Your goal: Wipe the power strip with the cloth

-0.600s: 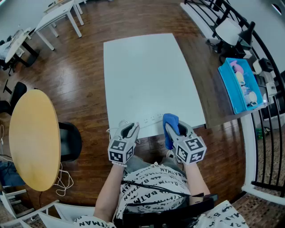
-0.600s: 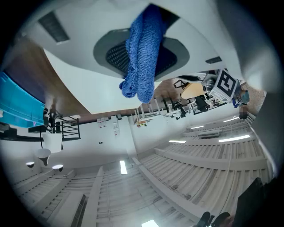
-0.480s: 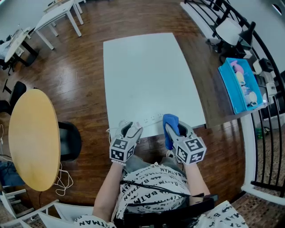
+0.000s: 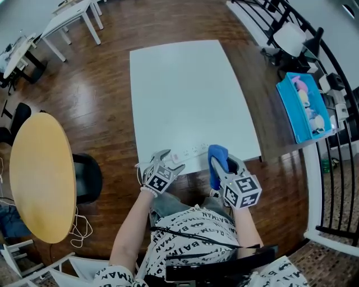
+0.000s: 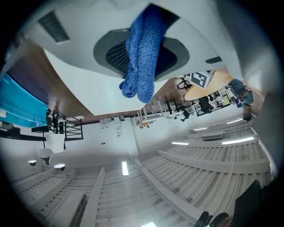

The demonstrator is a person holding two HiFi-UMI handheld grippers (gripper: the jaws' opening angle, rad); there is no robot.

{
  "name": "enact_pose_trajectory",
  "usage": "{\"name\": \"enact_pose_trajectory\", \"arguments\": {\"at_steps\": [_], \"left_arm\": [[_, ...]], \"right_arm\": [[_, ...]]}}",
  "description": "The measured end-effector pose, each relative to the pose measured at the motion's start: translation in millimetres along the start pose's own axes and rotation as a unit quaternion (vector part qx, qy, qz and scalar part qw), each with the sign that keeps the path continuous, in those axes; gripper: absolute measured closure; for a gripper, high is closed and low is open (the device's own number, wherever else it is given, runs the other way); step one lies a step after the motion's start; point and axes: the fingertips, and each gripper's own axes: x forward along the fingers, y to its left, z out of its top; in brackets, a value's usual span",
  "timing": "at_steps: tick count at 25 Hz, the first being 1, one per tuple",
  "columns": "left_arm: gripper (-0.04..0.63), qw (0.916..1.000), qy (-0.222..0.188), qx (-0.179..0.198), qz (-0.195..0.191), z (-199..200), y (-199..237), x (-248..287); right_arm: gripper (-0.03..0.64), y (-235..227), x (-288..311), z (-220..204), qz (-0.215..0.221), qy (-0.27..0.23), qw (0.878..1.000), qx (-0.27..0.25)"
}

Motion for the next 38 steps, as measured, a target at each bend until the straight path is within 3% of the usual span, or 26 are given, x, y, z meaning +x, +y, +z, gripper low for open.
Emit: {"name": "enact_pose_trajectory", "arguments": {"at_steps": [5, 8, 14, 18, 21, 25, 30, 35, 38], "left_arm": [[0.227, 0.9986, 0.032, 0.037, -0.020, -10.5, 3.7, 21.4], [0.293, 0.9970, 0.039, 0.062, -0.023, -10.5, 7.0, 21.9], [0.269, 0.9915, 0.048, 0.119, -0.021, -7.9, 5.0, 24.3], [0.279, 0.9894, 0.063, 0.118, -0.057, -10.8, -0.6, 29.2], [0.313, 0.9895, 0.059, 0.117, -0.061, -8.9, -2.8, 28.0], [0.310, 0.9908, 0.036, 0.125, -0.036, 4.7, -7.7, 14.4], [0.310, 0.9881, 0.015, 0.150, 0.029, 38.4, -14.5, -31.9], [0.310, 0.9824, -0.003, 0.169, 0.078, 77.0, -25.0, -74.3], [0.310, 0.9744, -0.015, 0.202, 0.097, 94.2, -37.6, -89.8]], "right_arm": [[0.480, -6.2, -1.2, -8.4, -0.018, 0.006, 1.000, 0.008], [0.480, -11.0, -4.3, -9.9, -0.029, 0.008, 0.999, 0.012], [0.480, -19.7, -8.2, -15.7, -0.038, 0.015, 0.999, 0.016], [0.480, -23.0, -11.1, -17.7, -0.038, 0.014, 0.999, 0.020], [0.480, -29.0, -8.9, -24.3, -0.039, 0.026, 0.999, 0.015], [0.480, -47.3, 0.6, -32.4, -0.036, 0.059, 0.998, -0.007], [0.480, -50.3, 21.7, -15.1, 0.016, 0.095, 0.994, -0.054], [0.481, -34.4, 32.9, 9.3, 0.046, 0.104, 0.987, -0.113], [0.482, -22.3, 34.0, 8.6, 0.059, 0.117, 0.981, -0.142]]}}
